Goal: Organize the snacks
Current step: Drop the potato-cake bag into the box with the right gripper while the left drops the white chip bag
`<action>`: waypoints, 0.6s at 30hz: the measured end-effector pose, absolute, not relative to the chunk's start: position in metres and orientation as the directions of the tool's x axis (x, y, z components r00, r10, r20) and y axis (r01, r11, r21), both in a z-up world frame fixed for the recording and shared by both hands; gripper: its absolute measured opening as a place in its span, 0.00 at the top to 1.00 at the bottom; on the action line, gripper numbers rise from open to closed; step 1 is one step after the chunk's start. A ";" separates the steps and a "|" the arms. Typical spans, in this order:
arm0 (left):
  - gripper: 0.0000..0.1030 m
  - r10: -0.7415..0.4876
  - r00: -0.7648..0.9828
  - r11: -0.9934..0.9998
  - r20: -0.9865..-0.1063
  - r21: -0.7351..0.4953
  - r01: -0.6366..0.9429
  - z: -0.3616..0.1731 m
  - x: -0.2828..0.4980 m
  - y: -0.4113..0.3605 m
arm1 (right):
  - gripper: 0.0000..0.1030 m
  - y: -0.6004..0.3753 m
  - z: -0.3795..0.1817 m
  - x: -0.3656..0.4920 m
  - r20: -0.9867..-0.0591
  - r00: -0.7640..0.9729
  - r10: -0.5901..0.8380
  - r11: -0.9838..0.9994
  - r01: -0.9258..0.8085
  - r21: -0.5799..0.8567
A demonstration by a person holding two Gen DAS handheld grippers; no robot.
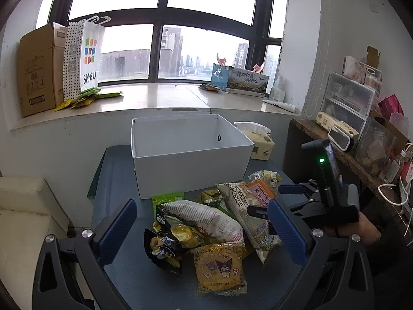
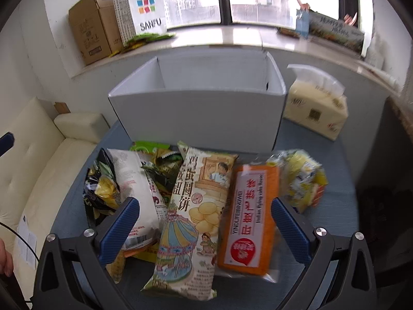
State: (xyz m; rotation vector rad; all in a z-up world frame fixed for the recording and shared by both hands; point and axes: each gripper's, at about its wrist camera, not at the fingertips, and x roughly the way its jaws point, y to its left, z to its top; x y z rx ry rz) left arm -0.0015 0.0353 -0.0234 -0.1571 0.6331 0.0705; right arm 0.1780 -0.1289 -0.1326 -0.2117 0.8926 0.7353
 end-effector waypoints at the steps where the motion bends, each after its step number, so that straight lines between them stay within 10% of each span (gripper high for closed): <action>1: 0.00 0.015 0.801 0.985 -0.599 -0.128 -0.115 -0.025 -0.002 0.036 | 0.00 -0.125 -0.140 0.182 -0.785 0.391 0.481 0.742 -0.658 0.128; 5: 0.00 0.004 0.788 0.984 -0.616 -0.138 -0.113 -0.031 -0.002 0.038 | 0.12 -0.118 -0.164 0.188 -0.816 0.329 0.475 0.741 -0.649 0.170; 8: 0.00 -0.009 0.774 0.983 -0.633 -0.148 -0.109 -0.035 0.001 0.038 | 0.59 -0.111 -0.168 0.182 -0.820 0.319 0.475 0.708 -0.692 0.141; 18: 0.00 -0.081 0.723 0.968 -0.686 -0.226 -0.107 -0.058 0.019 0.045 | 0.67 -0.151 -0.130 0.171 -0.724 0.379 0.577 0.707 -0.676 0.210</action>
